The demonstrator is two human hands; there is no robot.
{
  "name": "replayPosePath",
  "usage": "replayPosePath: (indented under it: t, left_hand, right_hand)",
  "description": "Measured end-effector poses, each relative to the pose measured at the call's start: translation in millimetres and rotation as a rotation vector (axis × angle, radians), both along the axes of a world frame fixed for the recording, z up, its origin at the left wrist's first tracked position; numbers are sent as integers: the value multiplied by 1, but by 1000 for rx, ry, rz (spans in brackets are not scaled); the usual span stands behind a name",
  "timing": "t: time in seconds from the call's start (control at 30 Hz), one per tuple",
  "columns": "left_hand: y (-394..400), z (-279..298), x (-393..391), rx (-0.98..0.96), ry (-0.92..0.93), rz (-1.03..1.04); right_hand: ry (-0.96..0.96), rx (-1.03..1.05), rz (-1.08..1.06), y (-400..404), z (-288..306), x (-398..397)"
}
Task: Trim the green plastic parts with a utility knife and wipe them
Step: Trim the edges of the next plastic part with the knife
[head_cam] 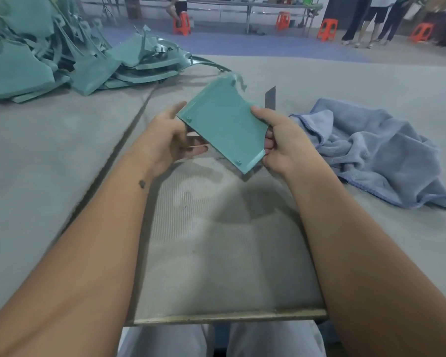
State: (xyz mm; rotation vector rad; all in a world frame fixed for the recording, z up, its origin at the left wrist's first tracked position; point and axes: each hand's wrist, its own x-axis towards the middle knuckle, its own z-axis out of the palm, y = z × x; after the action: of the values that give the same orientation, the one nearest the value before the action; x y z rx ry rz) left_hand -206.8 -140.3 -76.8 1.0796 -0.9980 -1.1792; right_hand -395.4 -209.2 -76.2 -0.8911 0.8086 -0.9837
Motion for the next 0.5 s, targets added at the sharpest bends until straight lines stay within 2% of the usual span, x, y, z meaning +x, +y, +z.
replayPosePath:
  t: [0.07,0.13,0.23,0.3,0.4,0.5]
  left_hand:
    - [4,1,11,60,107,-178]
    - [4,1,11,110,130,-220]
    - [-4,-6,-2,128,-124,-35]
    - [-10,-11,-9,127,-194,95]
    - [-16,-13,-8,122,-24,271]
    - [-18,-12,-9,111,106,340]
  right_hand:
    - [66,-60,1,-5,-3,-3]
    - [215,-169,-19,-4,-6,0]
    - [270,-249,-32,-3,-8,8]
    - [189,-148,-65,-3,-7,12]
    - [80,-20,-154,-10,-7,12]
    - [218,-151,-233,-8,-12,19]
